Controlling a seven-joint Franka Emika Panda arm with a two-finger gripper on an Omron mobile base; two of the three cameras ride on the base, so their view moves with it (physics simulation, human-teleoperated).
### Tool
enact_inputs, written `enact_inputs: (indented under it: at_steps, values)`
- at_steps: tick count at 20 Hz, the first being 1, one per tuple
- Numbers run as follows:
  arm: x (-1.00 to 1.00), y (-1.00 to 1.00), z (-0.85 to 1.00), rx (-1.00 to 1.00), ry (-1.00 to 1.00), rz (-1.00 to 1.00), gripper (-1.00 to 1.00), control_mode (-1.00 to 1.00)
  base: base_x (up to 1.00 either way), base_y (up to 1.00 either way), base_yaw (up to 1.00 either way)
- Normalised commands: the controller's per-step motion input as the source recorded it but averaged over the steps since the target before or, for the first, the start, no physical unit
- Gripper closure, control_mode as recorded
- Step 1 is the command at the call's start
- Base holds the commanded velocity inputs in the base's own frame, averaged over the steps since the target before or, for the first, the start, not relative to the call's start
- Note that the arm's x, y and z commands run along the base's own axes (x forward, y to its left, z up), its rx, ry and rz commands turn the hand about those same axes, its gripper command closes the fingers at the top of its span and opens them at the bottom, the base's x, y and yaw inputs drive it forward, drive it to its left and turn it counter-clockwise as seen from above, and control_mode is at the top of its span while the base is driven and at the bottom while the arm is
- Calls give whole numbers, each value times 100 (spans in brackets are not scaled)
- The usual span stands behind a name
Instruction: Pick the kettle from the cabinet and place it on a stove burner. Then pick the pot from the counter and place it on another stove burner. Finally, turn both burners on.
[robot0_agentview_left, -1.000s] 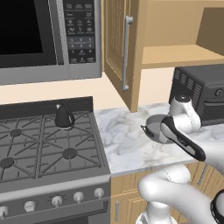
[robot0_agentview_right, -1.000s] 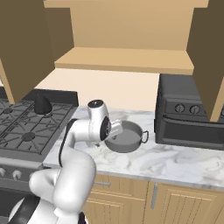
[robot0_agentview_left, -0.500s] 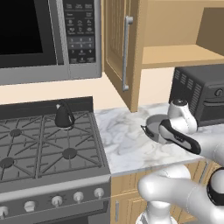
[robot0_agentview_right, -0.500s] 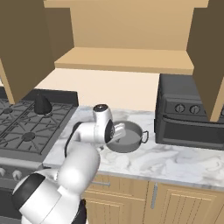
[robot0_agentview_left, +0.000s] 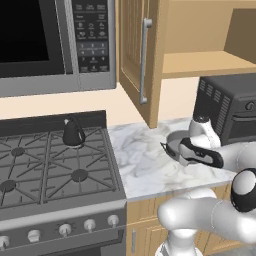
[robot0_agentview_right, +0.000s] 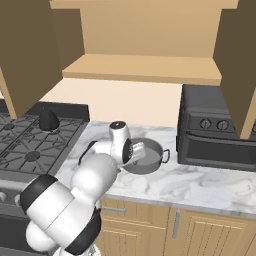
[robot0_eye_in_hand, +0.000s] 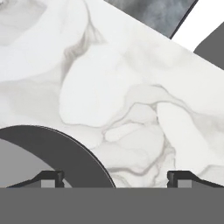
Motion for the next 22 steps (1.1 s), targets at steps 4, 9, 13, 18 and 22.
enact_inputs:
  at_steps: [4,9,13,18,22]
  values:
    - [5,-22,0,0,0,14,-100,-100,0,0,0]
    - [0,-22,0,0,0,11,-100,-100,0,0,0]
    - [0,-24,0,0,0,7,-100,-100,0,0,0]
    - [0,-24,9,0,-3,6,-100,-100,0,0,0]
    - [0,-22,10,0,0,4,-100,-100,0,0,0]
